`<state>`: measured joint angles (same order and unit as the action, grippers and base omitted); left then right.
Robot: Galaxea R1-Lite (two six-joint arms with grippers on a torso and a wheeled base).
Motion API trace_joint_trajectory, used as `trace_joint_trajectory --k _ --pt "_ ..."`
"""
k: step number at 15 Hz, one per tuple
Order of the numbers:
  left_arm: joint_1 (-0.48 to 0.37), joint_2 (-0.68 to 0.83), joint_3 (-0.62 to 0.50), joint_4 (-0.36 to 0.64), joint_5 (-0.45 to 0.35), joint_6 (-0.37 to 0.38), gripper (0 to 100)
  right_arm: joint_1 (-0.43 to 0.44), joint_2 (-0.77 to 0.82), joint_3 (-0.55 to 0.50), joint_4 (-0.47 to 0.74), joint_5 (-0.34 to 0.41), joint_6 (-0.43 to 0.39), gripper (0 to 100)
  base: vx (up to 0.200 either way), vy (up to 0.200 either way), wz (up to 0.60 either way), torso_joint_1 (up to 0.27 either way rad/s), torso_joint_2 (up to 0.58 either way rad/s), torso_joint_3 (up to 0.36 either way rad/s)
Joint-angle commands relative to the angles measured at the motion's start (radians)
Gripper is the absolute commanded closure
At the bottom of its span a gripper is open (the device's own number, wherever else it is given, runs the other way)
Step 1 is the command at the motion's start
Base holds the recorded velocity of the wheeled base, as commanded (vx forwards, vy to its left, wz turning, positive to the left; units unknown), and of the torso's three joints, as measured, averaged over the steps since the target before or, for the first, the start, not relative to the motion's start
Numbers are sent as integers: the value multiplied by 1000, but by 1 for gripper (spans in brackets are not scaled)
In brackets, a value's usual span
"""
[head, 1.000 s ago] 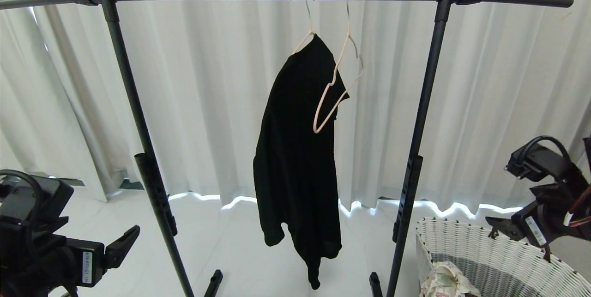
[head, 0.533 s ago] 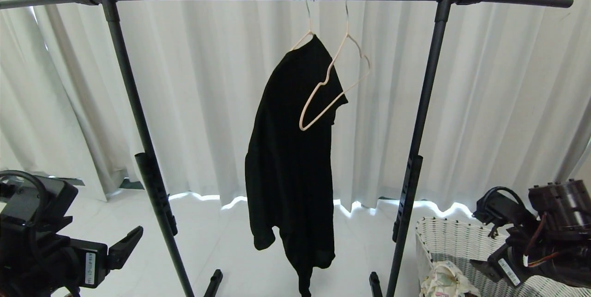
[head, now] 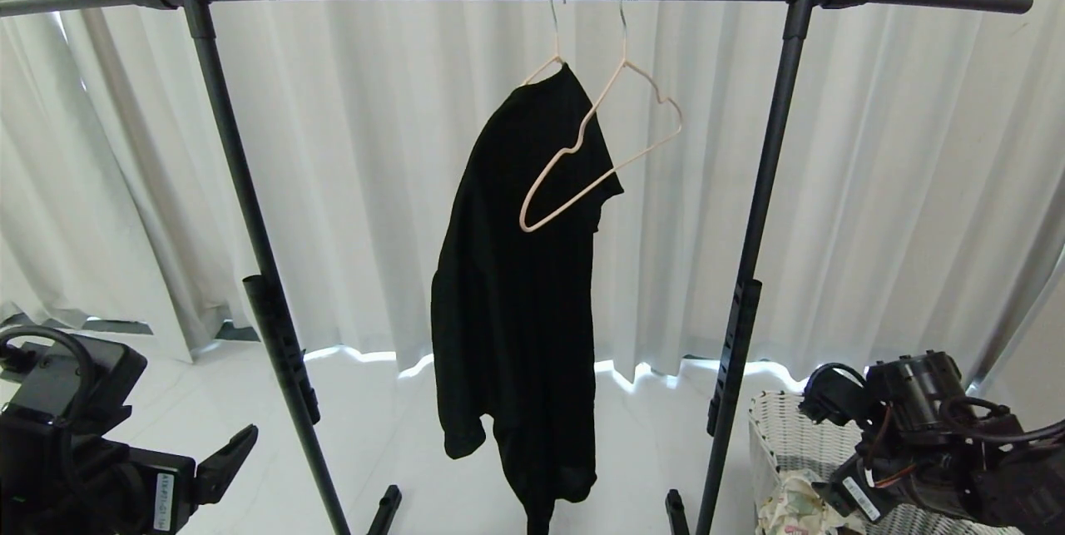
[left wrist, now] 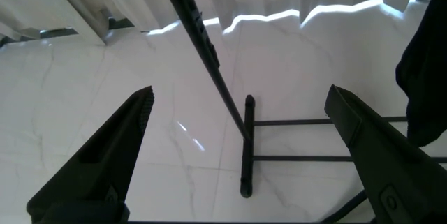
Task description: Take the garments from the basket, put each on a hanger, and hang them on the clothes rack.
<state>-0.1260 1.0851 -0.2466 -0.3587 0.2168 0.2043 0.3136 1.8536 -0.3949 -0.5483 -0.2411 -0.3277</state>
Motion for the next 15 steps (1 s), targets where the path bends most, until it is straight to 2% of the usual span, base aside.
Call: trace_joint_trajectory --k 1,6,8,10,15 --pt "-1 -2 7 1 1 0 0 7 102 1 -42 -6 -1 0 0 0 0 0 0 0" --pt "-18 2 9 1 1 1 0 1 157 1 -108 -9 1 0 0 0 0 0 0 0" --pt "-18 2 12 1 1 0 0 9 121 27 -119 9 -1 0 0 0 0 0 0 0" --pt "-18 2 12 1 1 1 0 32 101 48 -119 36 -4 0 0 0 0 0 0 0" --pt "-24 1 10 0 1 1 0 71 142 22 -124 28 -1 0 0 0 0 0 0 0"
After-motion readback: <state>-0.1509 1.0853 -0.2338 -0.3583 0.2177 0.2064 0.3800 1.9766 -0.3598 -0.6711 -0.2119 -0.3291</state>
